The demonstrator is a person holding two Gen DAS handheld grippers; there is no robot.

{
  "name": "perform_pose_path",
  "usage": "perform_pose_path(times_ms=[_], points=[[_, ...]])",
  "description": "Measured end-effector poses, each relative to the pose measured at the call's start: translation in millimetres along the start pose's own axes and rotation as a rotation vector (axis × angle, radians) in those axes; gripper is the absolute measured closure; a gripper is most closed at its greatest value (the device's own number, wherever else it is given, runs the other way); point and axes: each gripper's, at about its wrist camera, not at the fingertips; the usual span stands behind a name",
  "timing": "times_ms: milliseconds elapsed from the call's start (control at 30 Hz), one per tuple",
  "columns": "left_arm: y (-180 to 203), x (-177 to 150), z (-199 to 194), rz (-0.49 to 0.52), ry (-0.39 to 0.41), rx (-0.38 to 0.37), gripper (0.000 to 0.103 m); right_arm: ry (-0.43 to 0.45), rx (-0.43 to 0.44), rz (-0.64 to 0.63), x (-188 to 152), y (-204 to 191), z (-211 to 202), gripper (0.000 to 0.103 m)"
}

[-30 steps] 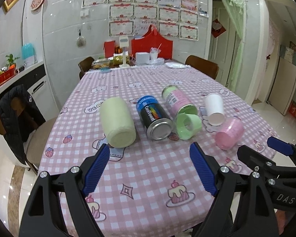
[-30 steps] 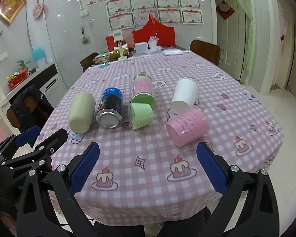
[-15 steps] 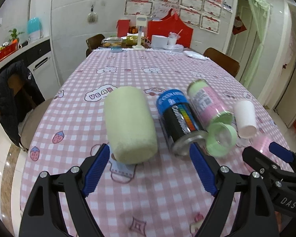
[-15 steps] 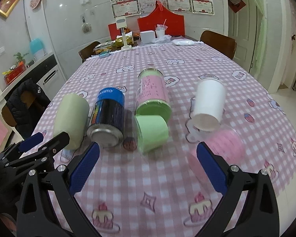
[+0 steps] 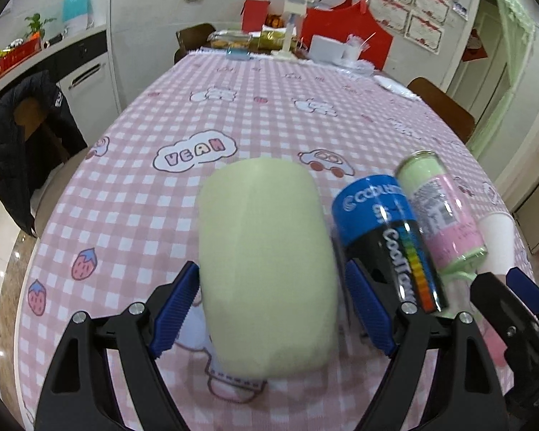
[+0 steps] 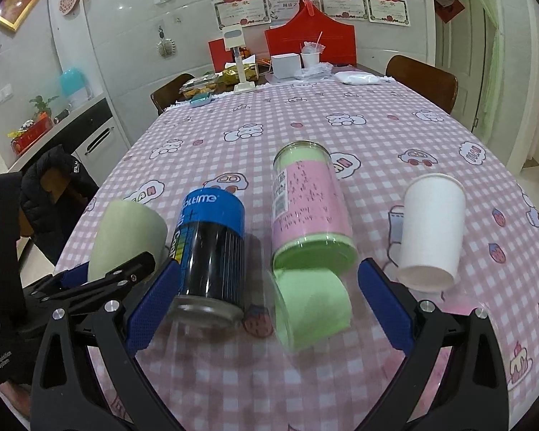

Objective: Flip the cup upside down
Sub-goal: 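Move the left gripper to the pale green cup lying on its side and grasp it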

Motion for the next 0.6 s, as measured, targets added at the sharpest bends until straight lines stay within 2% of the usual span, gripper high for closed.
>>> perform_pose_path(times_ms=[233,367,600], points=[[-3.1,3.8,18.4,-0.014,-0.074,-0.020,0.021,-0.030,0.000,0.020,3.4,4.2,15.6,0.008],[-4.8,2.7,15.5,-0.020,-0.044,0.002,0.026,-0.037,-0.001,0.030,2.9,6.5,19.0,0.008],[-5.1,1.9,13.6,-0.013,-0.047,0.016,0.026,-0.033,-0.007,0.035,0.9,7.9,13.8,0.008]])
Point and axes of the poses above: each gripper's, at about its wrist camera, not at the fingertips, and z roughly the way its jaws point, y to its right, x to its top, and after that the axes turned 2 degrees about z, right-handed
